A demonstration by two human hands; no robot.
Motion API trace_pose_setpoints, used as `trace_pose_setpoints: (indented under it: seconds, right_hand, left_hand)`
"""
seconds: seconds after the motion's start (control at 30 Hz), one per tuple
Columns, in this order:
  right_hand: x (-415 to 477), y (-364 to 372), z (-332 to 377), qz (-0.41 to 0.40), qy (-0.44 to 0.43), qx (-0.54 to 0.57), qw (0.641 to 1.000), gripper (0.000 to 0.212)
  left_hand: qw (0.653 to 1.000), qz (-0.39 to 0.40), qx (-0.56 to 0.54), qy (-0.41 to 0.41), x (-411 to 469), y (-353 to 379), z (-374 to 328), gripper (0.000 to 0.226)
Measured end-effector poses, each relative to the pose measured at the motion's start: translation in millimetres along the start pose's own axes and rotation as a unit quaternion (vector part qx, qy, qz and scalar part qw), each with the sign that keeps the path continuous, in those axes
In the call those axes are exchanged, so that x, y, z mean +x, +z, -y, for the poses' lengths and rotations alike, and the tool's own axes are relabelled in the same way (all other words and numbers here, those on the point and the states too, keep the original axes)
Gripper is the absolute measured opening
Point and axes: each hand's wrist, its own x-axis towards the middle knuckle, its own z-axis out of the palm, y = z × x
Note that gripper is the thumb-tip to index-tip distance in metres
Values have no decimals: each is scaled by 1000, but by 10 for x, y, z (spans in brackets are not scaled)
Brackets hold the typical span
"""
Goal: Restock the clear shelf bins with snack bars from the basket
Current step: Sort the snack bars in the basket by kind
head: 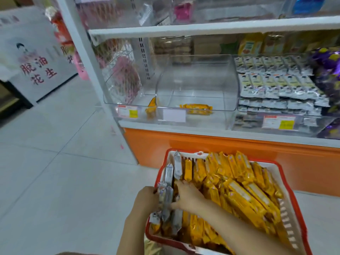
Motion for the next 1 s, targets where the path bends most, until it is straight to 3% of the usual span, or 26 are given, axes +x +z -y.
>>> trace_pose_setpoints:
  seconds: [0.13, 0.3, 0.53, 0.7, 0.87, 1.0]
  right_hand:
    - [98, 66, 181, -9, -1, -71, 997, 79]
    - [174, 78, 293, 1, 29, -89, 996, 85]
    - [33, 198, 156, 5, 11, -22, 1000, 90]
    - [-104, 176, 181, 29, -4, -40, 999, 72]
    - [-128, 74, 105, 59, -20, 21, 998, 67]
    - [-189, 26, -45, 84, -37, 33, 995, 60]
  left_hand:
    - [999, -2, -29, 18, 4, -18, 43, 22]
    - [998, 11, -48, 34, -34, -50, 97, 4]
    - [995, 44, -79, 44, -86, -82, 119, 42]
    - [996, 54, -59, 45, -142, -118, 89, 45]
    - [996, 64, -52, 23, -163, -126, 86, 46]
    - [997, 58, -36, -20, -175, -187, 101, 64]
